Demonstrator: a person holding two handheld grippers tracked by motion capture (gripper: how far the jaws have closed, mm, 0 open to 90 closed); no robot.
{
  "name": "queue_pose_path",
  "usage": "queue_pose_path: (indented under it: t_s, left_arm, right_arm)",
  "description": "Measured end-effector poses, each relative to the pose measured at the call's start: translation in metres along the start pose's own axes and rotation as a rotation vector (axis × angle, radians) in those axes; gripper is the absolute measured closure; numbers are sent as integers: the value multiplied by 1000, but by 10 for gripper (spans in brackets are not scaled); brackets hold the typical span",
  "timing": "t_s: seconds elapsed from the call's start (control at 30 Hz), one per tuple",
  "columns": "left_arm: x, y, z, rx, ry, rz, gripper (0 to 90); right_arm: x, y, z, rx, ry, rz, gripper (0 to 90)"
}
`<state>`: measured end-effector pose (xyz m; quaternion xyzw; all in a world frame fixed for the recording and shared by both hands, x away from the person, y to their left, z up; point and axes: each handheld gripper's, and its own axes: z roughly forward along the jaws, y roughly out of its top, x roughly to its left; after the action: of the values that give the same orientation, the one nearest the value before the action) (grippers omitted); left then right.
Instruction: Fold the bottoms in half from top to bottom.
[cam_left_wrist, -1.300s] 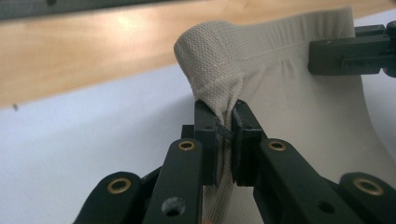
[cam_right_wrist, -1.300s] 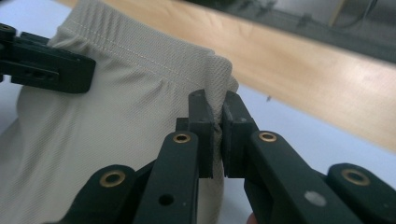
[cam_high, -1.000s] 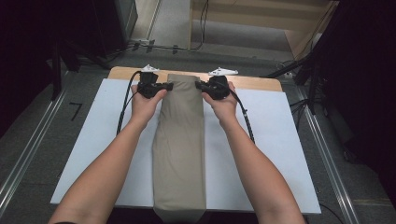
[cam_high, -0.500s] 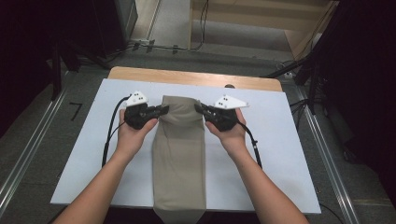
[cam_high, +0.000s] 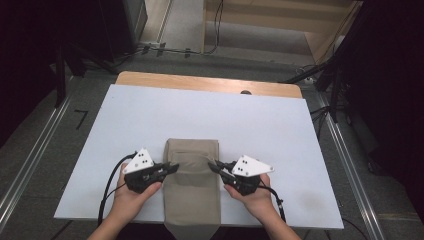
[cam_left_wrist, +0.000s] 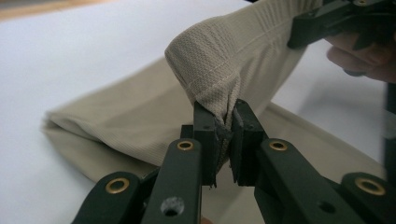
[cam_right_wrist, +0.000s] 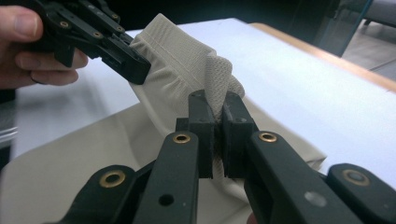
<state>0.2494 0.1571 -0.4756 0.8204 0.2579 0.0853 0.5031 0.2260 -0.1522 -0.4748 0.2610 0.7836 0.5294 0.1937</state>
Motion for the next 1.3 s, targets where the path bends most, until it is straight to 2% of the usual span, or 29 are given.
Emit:
queue_pose_path:
  t_s: [0.07, 0.17, 0.2, 0.27, 0.33, 0.43, 0.53, 0.63, 0.67, 0.73, 0.8, 0.83, 0.87, 0.93, 0.97, 1.0, 1.03, 1.07, 1.17, 1.23, 1.3]
  left_arm:
    - [-12, -6, -5, 36, -8, 15, 835]
    - [-23, -14, -12, 47, -47, -3, 835]
    - [-28, -16, -14, 55, -54, 1, 835]
    - [-39, -22, -15, 84, -59, 25, 835]
    - [-47, -28, -18, 101, -79, 17, 834]
    - [-59, -35, -22, 134, -95, 35, 832]
    - [-68, -41, -25, 171, -136, 45, 832]
    - [-74, -46, -25, 206, -154, 60, 832]
    - [-75, -47, -25, 211, -167, 52, 829]
    - [-73, -49, -25, 231, -182, 38, 822]
    - [-69, -50, -24, 243, -207, 17, 772]
    - [-67, -50, -26, 234, -213, 14, 702]
    - [-65, -50, -27, 217, -203, 4, 623]
    - [-61, -44, -30, 175, -182, -5, 423]
    - [-60, -41, -31, 170, -161, 0, 329]
    - [-57, -36, -32, 159, -140, 5, 259]
    - [-51, -32, -33, 150, -149, 9, 211]
    - [-45, -28, -34, 131, -152, -5, 155]
    - [-23, -14, -33, 88, -111, -41, 143]
    - [-11, -6, -30, 94, -72, -52, 150]
    - [1, 2, -24, 107, -20, -65, 259]
  right_arm:
    - [9, -6, -5, 1, 14, -1, 834]
    - [22, -18, -15, 1, 45, 16, 834]
    - [26, -22, -18, 4, 54, 15, 834]
    - [34, -27, -25, 18, 64, 5, 834]
    - [41, -31, -31, 30, 77, -5, 833]
    - [52, -39, -39, 48, 106, 17, 833]
    - [63, -47, -45, 82, 124, 25, 832]
    - [68, -52, -49, 122, 150, 78, 831]
    - [69, -53, -50, 131, 166, 103, 830]
    - [69, -56, -49, 154, 200, 141, 825]
    - [67, -59, -47, 171, 259, 183, 806]
    - [66, -60, -46, 180, 272, 188, 754]
    - [65, -60, -45, 175, 282, 188, 631]
    - [64, -54, -44, 197, 238, 193, 382]
    - [61, -49, -44, 208, 213, 181, 275]
    - [60, -46, -44, 201, 191, 179, 234]
    - [55, -41, -45, 185, 173, 177, 214]
    - [51, -37, -45, 170, 172, 186, 184]
    - [34, -25, -40, 160, 129, 206, 151]
    - [21, -18, -32, 161, 99, 221, 151]
    - [11, -12, -24, 182, 60, 227, 152]
